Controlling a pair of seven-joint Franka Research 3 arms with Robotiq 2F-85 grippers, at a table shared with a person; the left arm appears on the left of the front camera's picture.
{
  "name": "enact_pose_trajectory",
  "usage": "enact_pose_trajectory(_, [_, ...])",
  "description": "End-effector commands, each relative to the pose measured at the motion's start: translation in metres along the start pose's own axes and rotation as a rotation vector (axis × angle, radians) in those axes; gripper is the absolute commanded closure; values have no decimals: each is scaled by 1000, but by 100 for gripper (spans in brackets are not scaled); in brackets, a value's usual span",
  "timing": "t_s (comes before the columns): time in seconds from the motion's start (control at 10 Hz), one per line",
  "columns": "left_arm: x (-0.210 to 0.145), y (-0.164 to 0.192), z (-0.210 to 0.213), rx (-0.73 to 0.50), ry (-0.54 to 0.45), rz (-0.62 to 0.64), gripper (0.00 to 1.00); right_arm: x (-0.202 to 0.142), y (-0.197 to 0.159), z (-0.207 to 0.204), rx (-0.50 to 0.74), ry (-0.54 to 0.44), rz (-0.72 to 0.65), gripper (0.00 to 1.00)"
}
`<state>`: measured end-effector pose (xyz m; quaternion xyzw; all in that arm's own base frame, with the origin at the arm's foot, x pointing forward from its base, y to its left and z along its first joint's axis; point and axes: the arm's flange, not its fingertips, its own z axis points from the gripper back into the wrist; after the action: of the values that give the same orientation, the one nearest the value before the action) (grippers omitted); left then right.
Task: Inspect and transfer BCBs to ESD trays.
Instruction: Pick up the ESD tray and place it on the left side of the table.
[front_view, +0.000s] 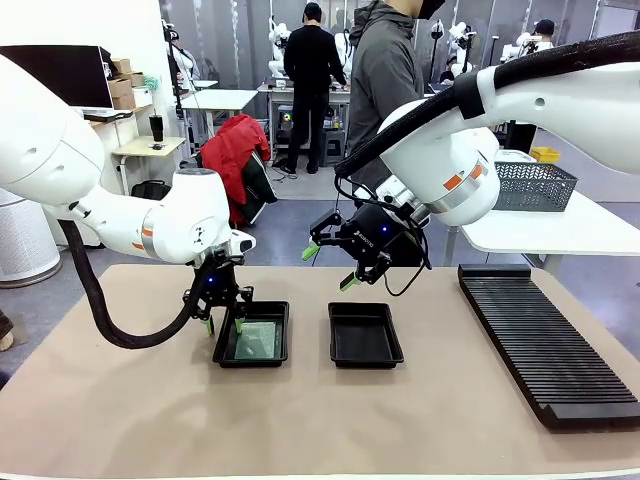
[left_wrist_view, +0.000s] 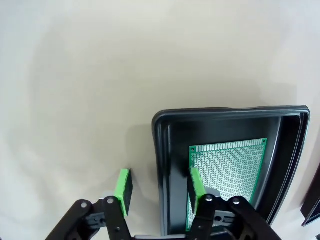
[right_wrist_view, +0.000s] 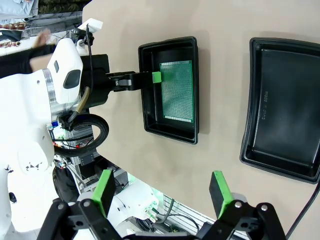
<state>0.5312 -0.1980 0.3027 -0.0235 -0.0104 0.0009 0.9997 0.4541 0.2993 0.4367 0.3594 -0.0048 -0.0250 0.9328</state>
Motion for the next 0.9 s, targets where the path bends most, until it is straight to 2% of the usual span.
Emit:
enact_pose_trajectory(0.0, [-5, 8, 0, -27, -14, -10, 48, 0, 1, 0, -5, 0, 1, 0])
enact_pose_trajectory(0.5, [-6, 7, 5, -26, -20, -19, 73, 0, 1, 0, -5, 0, 1, 0])
enact_pose_trajectory(0.7, [-4, 6, 5, -25, -11, -19, 75, 0, 1, 0, -5, 0, 1, 0])
enact_pose_trajectory(0.8, [-4, 6, 5, -27, -9, -20, 85, 0, 1, 0, -5, 0, 1, 0])
